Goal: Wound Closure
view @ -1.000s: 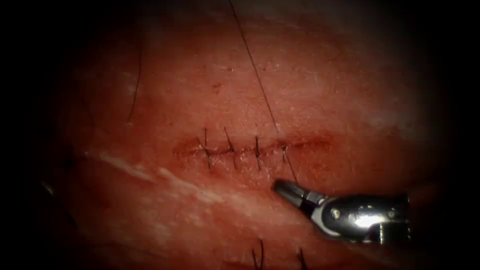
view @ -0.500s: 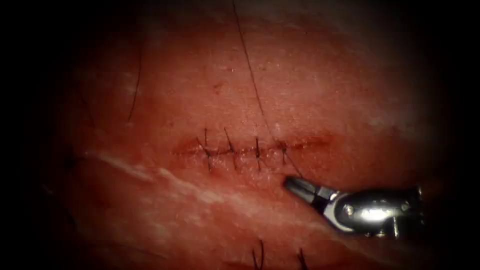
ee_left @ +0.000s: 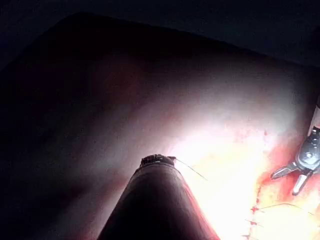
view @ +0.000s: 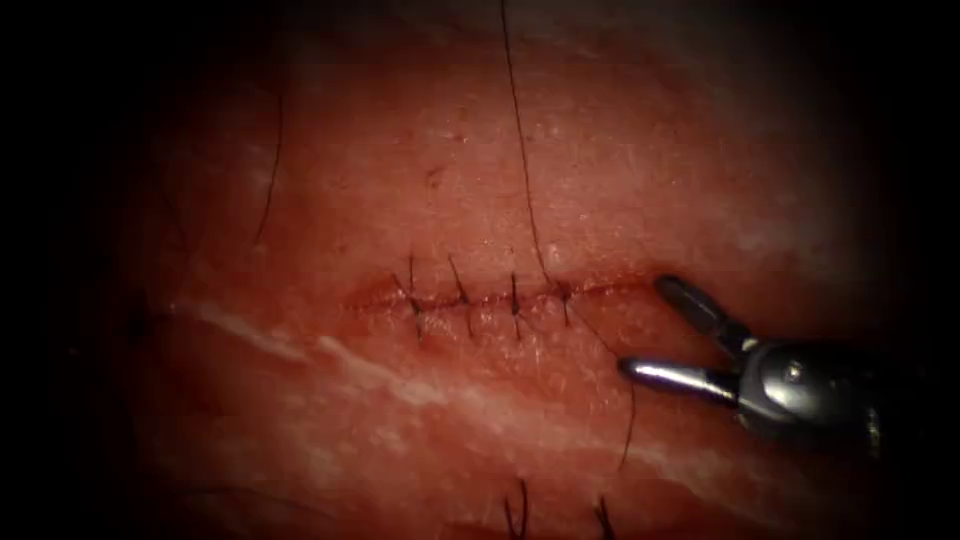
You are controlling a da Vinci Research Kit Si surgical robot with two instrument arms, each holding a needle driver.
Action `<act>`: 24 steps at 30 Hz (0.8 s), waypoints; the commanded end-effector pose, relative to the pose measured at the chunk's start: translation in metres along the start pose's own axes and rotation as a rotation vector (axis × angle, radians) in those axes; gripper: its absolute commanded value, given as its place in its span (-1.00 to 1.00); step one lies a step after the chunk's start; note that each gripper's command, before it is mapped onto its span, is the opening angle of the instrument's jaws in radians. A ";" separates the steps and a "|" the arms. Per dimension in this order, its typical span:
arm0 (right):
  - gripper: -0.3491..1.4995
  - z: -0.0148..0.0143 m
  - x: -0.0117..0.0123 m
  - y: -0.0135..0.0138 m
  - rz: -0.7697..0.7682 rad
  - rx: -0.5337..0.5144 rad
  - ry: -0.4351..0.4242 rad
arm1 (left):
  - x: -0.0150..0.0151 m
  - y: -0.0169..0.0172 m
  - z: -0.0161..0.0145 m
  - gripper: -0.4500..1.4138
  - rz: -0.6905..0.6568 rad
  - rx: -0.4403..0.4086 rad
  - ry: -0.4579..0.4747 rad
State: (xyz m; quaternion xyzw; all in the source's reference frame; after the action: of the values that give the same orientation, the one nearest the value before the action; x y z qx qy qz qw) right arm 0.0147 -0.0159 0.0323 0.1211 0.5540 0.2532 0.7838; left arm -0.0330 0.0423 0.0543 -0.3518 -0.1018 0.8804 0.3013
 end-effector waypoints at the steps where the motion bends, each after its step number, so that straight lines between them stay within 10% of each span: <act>1: 0.93 -0.0007 -0.0010 -0.0002 0.001 0.023 -0.001 | 0.0003 0.0004 0.0005 -1.00 0.007 0.000 -0.001; 24: 0.98 0.0096 -0.0022 0.0038 -0.006 0.063 -0.137 | 0.0031 0.0058 -0.0014 -1.00 0.053 -0.018 0.020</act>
State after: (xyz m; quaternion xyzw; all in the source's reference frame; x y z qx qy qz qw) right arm 0.0217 -0.0118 0.0388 0.1578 0.5063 0.2234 0.8179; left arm -0.0360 0.0393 0.0486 -0.3666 -0.0966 0.8832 0.2762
